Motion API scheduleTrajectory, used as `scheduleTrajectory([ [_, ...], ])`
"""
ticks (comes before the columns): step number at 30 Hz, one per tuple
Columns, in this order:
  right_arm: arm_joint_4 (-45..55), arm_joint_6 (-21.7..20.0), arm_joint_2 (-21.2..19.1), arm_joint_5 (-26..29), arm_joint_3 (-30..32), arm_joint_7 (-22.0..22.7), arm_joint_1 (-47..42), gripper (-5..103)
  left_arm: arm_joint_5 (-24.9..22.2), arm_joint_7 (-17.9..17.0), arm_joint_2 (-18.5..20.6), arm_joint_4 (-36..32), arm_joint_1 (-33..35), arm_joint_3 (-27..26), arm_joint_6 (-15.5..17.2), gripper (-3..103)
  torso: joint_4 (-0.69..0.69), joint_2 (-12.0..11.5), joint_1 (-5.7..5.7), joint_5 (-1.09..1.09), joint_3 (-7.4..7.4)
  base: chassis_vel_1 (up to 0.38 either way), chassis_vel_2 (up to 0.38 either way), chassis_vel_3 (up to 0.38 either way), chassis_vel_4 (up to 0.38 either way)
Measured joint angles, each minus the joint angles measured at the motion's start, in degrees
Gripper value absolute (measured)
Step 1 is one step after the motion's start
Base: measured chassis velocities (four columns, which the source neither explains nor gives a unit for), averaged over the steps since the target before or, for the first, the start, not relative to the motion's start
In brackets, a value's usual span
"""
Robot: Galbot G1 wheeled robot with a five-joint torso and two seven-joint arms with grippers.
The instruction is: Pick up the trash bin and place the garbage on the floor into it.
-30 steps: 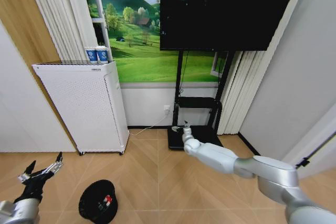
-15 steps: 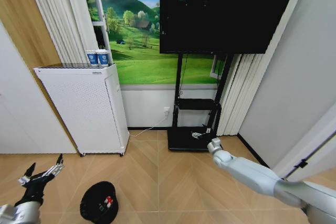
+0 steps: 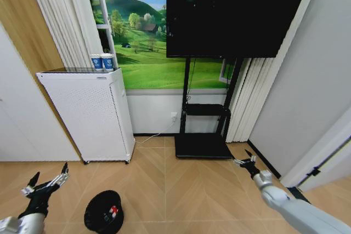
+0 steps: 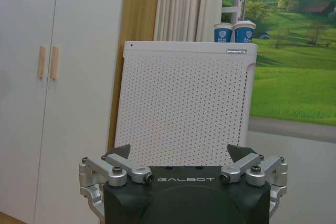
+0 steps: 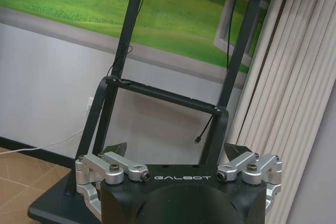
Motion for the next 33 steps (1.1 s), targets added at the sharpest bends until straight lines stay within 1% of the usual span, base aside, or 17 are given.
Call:
scheduleTrajectory([
  [1,0.5,0.5,-0.3,-0.7,1.8,-0.2,-1.7,100,0.1,0.0,0.0,-0.2,0.0,0.1,0.1,100,0.00,0.0,-0.01,0.01,-0.02,0.000,0.000,0.000,0.000],
  [2,0.5,0.5,-0.3,-0.7,1.8,-0.2,-1.7,100,0.1,0.0,0.0,-0.2,0.0,0.1,0.1,100,0.00,0.0,-0.01,0.01,-0.02,0.000,0.000,0.000,0.000],
  [3,1.4,0.8,-0.6,-1.4,3.7,-0.3,-3.5,100,0.3,-0.1,-0.1,-0.3,0.0,0.2,0.2,100,0.00,-0.1,-0.02,0.04,-0.04,0.000,0.000,0.000,0.000],
  [5,3.2,1.1,-1.0,-2.2,7.1,-0.5,-6.4,100,1.0,0.3,-0.4,-0.3,0.1,0.2,0.5,100,0.00,-0.1,-0.05,0.01,-0.07,0.000,0.000,0.000,0.000],
  [6,3.2,1.1,-1.0,-2.2,7.1,-0.5,-6.4,100,1.0,0.3,-0.4,-0.3,0.1,0.2,0.5,100,0.00,-0.1,-0.05,0.01,-0.07,0.000,0.000,0.000,0.000],
  [9,4.7,1.2,-1.0,-2.9,9.1,-0.5,-8.0,100,1.1,2.0,-0.8,-0.5,0.8,-0.2,0.7,100,0.01,-0.2,-0.09,0.02,-0.12,0.000,0.000,0.000,0.000],
  [13,6.9,0.9,-1.3,-2.9,9.7,0.1,-8.2,100,1.1,2.4,0.3,-0.3,1.1,-0.6,0.2,100,0.03,-0.3,-0.11,0.02,-0.15,0.000,0.000,0.000,0.000],
  [15,9.8,0.1,-1.7,-2.2,9.8,1.7,-7.6,100,0.0,2.4,3.5,0.7,0.3,-1.5,-0.5,100,0.01,-0.3,-0.13,0.01,-0.18,0.000,0.000,0.000,0.000],
  [16,9.8,0.1,-1.7,-2.2,9.8,1.7,-7.6,100,0.0,2.4,3.5,0.7,0.3,-1.5,-0.5,100,0.01,-0.3,-0.13,0.01,-0.18,0.000,0.000,0.000,0.000],
  [18,11.8,-1.7,-2.9,-1.8,9.9,3.1,-7.6,100,-1.2,2.2,5.9,0.8,-0.5,-2.0,-0.3,100,0.01,-0.4,-0.14,0.02,-0.19,0.000,0.000,0.000,0.000],
  [19,11.8,-1.7,-2.9,-1.8,9.9,3.1,-7.6,100,-1.2,2.2,5.9,0.8,-0.5,-2.0,-0.3,100,0.01,-0.4,-0.14,0.02,-0.19,0.000,0.000,0.000,0.000],
  [20,12.1,-1.9,-3.2,-1.7,10.0,3.3,-7.8,100,-1.3,1.9,6.7,0.9,-0.8,-2.0,-0.2,100,0.01,-0.4,-0.15,-0.01,-0.20,0.000,0.000,0.000,0.000],
  [22,12.2,-1.9,-3.4,-1.7,10.7,3.2,-8.6,100,-1.8,1.5,7.9,1.2,-1.4,-1.7,-0.1,100,-0.02,-0.4,-0.17,0.00,-0.22,0.000,0.000,0.000,0.000],
  [24,12.0,-1.8,-3.4,-1.8,11.0,2.9,-9.0,100,-2.2,1.4,8.2,1.2,-1.6,-1.4,0.0,100,-0.02,-0.4,-0.17,0.03,-0.23,0.000,0.000,0.000,0.000],
  [27,11.0,-1.0,-2.9,-2.5,11.4,2.5,-9.4,100,-2.3,1.1,8.3,1.4,-2.0,-0.6,0.1,100,-0.02,-0.4,-0.19,0.00,-0.24,0.000,0.000,0.000,0.000],
  [30,10.0,-0.4,-1.8,-3.1,11.4,2.2,-9.3,100,-2.2,0.8,8.3,2.4,-2.7,0.7,0.1,100,0.00,-0.5,-0.20,0.04,-0.26,0.000,0.000,0.000,0.000],
  [33,9.6,-0.3,-1.2,-3.1,11.2,2.3,-8.8,100,-2.2,0.5,8.4,2.9,-3.2,1.2,0.1,100,0.00,-0.5,-0.20,0.00,-0.27,0.000,0.000,0.000,0.000],
])
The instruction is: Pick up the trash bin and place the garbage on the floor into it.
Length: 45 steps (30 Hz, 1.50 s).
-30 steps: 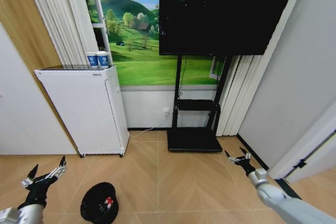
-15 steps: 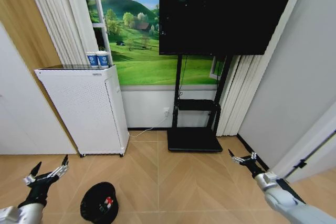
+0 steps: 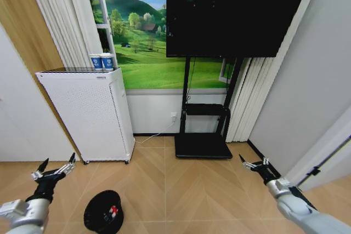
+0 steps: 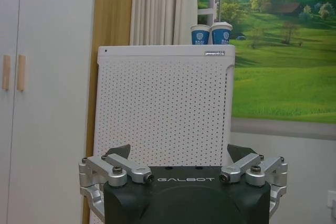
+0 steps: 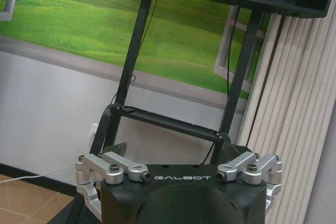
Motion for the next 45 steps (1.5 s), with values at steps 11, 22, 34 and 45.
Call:
scheduleTrajectory([
  [11,-2.5,0.3,2.3,-2.4,-1.5,3.2,2.3,100,0.1,-0.8,0.6,1.6,-1.7,1.8,0.0,100,-0.01,-0.1,-0.01,0.01,-0.02,0.021,-0.022,-0.022,0.025],
  [22,-3.4,0.6,3.1,-3.1,-2.1,4.1,2.8,100,0.2,-1.4,0.9,2.1,-2.4,2.4,0.0,100,-0.01,-0.1,-0.05,0.02,-0.06,0.172,-0.179,-0.178,0.203],
  [34,-2.0,0.9,2.7,-4.0,-0.4,4.4,1.3,100,1.1,-1.5,-0.3,1.1,-1.5,2.4,0.0,100,-0.01,-0.1,-0.05,0.07,-0.06,0.317,-0.301,-0.310,0.310],
  [45,-1.6,1.2,1.6,-4.4,1.4,4.2,-0.1,100,2.0,-1.5,-1.2,0.4,-1.1,2.8,-0.1,100,-0.01,-0.1,-0.05,0.06,-0.06,0.363,-0.368,-0.350,0.360],
])
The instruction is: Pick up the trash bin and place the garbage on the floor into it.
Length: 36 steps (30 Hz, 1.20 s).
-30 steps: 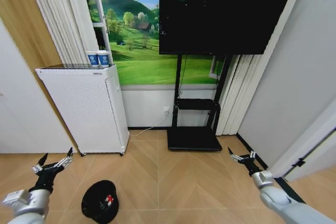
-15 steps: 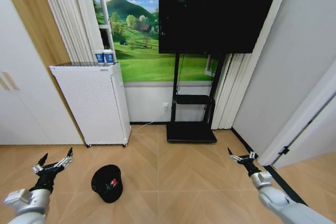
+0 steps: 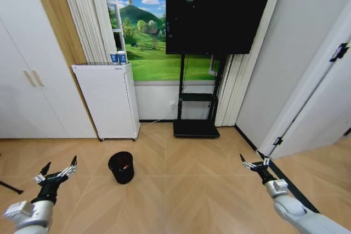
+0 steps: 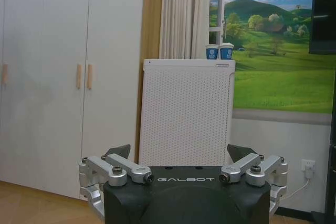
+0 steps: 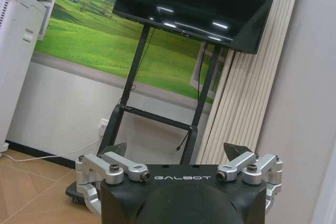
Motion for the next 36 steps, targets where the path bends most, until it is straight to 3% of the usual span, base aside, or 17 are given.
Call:
scheduleTrajectory([
  [4,0.2,0.0,-0.1,-0.4,0.3,0.2,-0.2,100,0.3,-0.1,-0.4,-0.2,0.2,0.2,0.0,100,0.02,0.0,0.00,-0.10,0.00,0.344,-0.349,-0.353,0.344],
  [6,0.2,0.2,-0.1,-1.4,0.5,0.4,-0.3,100,0.5,-0.2,-0.6,-0.2,0.2,0.2,-0.1,100,0.01,0.0,-0.01,0.02,0.00,0.334,-0.339,-0.340,0.355],
  [9,0.1,0.3,0.1,-2.0,0.5,0.7,-0.5,100,0.7,-0.2,-0.9,-0.2,0.3,0.5,-0.1,100,0.01,0.0,-0.02,-0.08,-0.01,0.317,-0.305,-0.349,0.298],
  [12,-0.1,0.3,0.3,-2.1,0.5,0.8,-0.5,100,0.8,-0.2,-1.0,-0.2,0.3,0.6,-0.1,100,0.02,0.0,-0.04,-0.05,-0.03,0.234,-0.243,-0.262,0.242],
  [18,-0.4,0.4,0.4,-2.1,0.5,1.1,-0.5,100,0.9,-0.5,-1.1,-0.2,0.2,0.7,-0.1,100,-0.02,0.0,-0.04,-0.04,-0.02,0.021,-0.034,-0.077,0.042],
  [23,0.2,-1.0,0.9,-4.5,0.2,5.1,0.5,100,0.9,-0.8,-0.8,-0.4,-0.4,0.9,-0.1,100,0.01,0.0,0.04,-0.06,0.02,-0.077,0.044,0.082,-0.047],
  [25,0.8,-1.1,1.1,-4.2,0.0,5.6,0.8,100,0.8,-0.8,-0.6,-0.5,-0.6,1.0,-0.1,100,0.05,0.0,0.04,-0.04,0.02,-0.017,0.064,0.033,-0.037],
  [33,2.3,-2.2,0.4,-1.1,-0.6,6.7,3.4,100,1.6,-0.2,1.1,0.0,-1.6,1.2,-1.2,100,-0.01,0.0,0.00,-0.04,0.00,0.000,0.000,0.000,0.000],
  [36,4.3,-4.2,-2.0,2.6,-1.2,7.3,5.3,100,0.4,-2.3,3.2,-1.6,-2.5,1.0,-0.3,100,0.01,0.0,0.00,-0.04,0.00,0.000,0.000,0.000,0.000],
])
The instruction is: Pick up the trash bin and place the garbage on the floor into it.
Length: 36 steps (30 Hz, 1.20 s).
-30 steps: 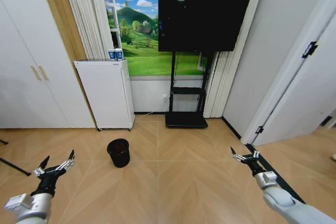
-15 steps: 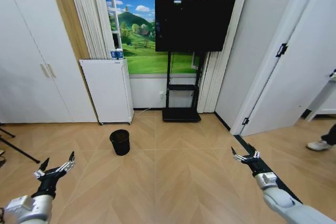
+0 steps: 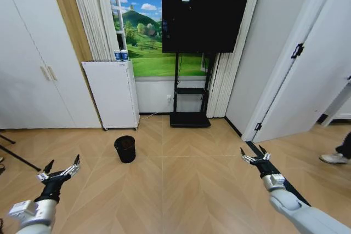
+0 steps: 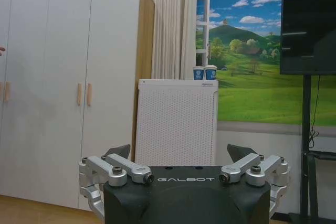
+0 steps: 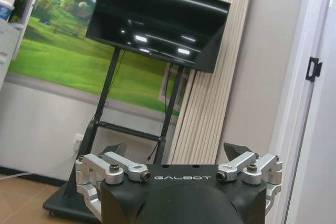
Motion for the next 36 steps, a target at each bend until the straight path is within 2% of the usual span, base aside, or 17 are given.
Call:
scheduleTrajectory([
  [4,1.4,-2.1,-1.6,2.5,-0.6,1.0,1.2,100,-0.6,-1.5,1.9,-1.1,-0.4,0.0,1.0,100,0.00,0.0,0.01,-0.02,0.00,0.000,0.000,0.000,0.000],
  [7,2.6,-4.0,-1.9,3.9,-0.8,2.2,1.8,100,-1.1,-4.4,3.3,-2.3,-2.1,0.9,2.0,100,-0.01,0.0,0.01,0.01,0.00,0.000,0.000,0.000,0.000],
  [14,4.1,-4.8,-2.1,3.7,-0.6,2.7,1.5,100,-2.6,-5.8,4.4,-4.4,-1.7,0.1,2.8,100,-0.01,0.0,0.00,0.01,0.00,0.000,0.000,0.000,0.000],
  [18,7.5,-5.9,-2.6,2.7,0.7,3.9,0.7,100,-3.3,-7.1,4.9,-7.9,-1.1,0.0,4.0,100,0.00,0.0,0.00,0.00,0.00,0.000,0.000,0.000,0.000],
  [20,11.9,-7.8,-2.8,3.2,1.4,5.9,0.4,100,-3.7,-8.5,5.6,-10.6,-0.7,0.6,5.4,100,-0.01,0.0,0.00,0.01,0.00,0.000,0.000,0.000,0.000],
  [23,15.7,-10.7,-2.8,4.5,0.9,8.2,1.4,100,-4.0,-9.1,6.7,-11.3,-1.4,1.5,5.9,100,-0.01,0.0,-0.01,-0.01,-0.01,0.000,0.000,0.000,0.000],
  [24,17.5,-13.1,-1.9,5.3,-1.4,10.3,4.4,100,-4.3,-9.2,8.0,-9.8,-3.3,2.5,6.0,100,-0.01,0.0,-0.01,-0.01,-0.01,0.000,0.000,0.000,0.000],
  [26,17.8,-14.0,-1.3,5.7,-2.8,11.3,6.1,100,-4.5,-9.2,8.7,-8.6,-4.8,3.1,6.0,100,0.00,0.0,-0.01,-0.02,-0.01,0.000,0.000,0.000,0.000],
  [29,17.8,-16.3,2.2,5.9,-8.1,15.0,11.8,100,-5.4,-9.2,10.4,-3.5,-11.2,6.1,6.1,100,0.00,0.0,0.00,-0.03,0.00,0.000,0.000,0.000,0.000],
  [32,17.1,-16.7,3.7,5.4,-9.7,16.0,12.9,100,-5.5,-9.1,10.4,-2.1,-12.7,7.2,6.1,100,-0.01,0.0,0.00,-0.04,0.00,0.000,0.000,0.000,0.000],
  [33,16.3,-16.8,5.2,4.9,-11.4,16.6,14.2,100,-5.5,-9.0,10.1,-1.3,-13.3,7.7,6.2,100,-0.07,0.0,0.00,-0.02,0.00,0.000,0.000,0.000,0.000],
  [34,13.2,-16.7,9.0,2.9,-16.4,17.3,18.2,100,-4.8,-8.4,8.6,-0.4,-13.4,7.8,6.2,100,-0.02,0.0,0.00,-0.01,0.00,0.000,0.000,0.000,0.000],
  [35,11.3,-16.2,11.1,1.5,-18.7,17.3,19.6,100,-4.3,-8.4,7.8,0.1,-13.4,7.8,6.2,100,0.02,0.0,0.00,-0.03,0.00,0.000,0.000,0.000,0.000],
  [36,11.3,-16.2,11.1,1.5,-18.7,17.3,19.6,100,-4.3,-8.4,7.8,0.1,-13.4,7.8,6.2,100,0.02,0.0,0.00,-0.03,0.00,0.000,0.000,0.000,0.000],
])
